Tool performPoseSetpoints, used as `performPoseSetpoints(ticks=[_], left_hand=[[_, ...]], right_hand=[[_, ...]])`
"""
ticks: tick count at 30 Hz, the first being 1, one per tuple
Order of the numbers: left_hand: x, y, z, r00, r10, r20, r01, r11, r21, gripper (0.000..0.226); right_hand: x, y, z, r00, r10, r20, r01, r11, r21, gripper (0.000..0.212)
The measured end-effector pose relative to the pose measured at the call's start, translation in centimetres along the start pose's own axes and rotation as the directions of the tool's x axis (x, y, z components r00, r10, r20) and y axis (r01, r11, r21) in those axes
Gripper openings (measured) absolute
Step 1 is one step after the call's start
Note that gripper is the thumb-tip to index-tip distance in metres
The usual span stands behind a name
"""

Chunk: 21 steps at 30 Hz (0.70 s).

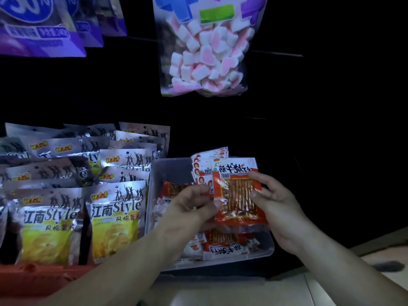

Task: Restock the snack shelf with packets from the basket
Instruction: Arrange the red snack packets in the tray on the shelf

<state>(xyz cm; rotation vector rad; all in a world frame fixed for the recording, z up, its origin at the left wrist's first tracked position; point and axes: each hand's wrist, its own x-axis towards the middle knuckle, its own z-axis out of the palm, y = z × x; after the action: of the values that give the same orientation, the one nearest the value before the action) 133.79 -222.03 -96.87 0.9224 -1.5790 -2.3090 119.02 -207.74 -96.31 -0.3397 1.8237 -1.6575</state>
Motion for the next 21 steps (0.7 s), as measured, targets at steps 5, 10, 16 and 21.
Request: performPoseSetpoints(ticks=[5,10,16,21], left_hand=[[-0.2,-0.3,0.4,0.997,0.046,0.067,-0.047,0.999,0.015,0.053],[-0.2,-0.3,0.3,0.987,0.157,0.030,-0.158,0.985,0.065,0.076],[-0.1,-0.4,0.3,0.997,0.073,-0.008,-0.070,0.973,0.220,0.038],[0.1,-0.9,0.0,0.998,0.066,-0.025,-0.057,0.959,0.276,0.036]], right_hand=[[-0.1,0.5,0.9,0.995,0.008,0.102,-0.011,1.000,0.027,0.057],[-0.2,0.8,0.2,0.995,-0.011,0.102,0.020,0.996,-0.092,0.076],[-0.1,1.0,0.1,0.996,-0.079,0.029,0.083,0.978,-0.193,0.080],[1.8,-0.3,-0.1,0.990,-0.090,-0.106,0.084,0.995,-0.058,0.071]])
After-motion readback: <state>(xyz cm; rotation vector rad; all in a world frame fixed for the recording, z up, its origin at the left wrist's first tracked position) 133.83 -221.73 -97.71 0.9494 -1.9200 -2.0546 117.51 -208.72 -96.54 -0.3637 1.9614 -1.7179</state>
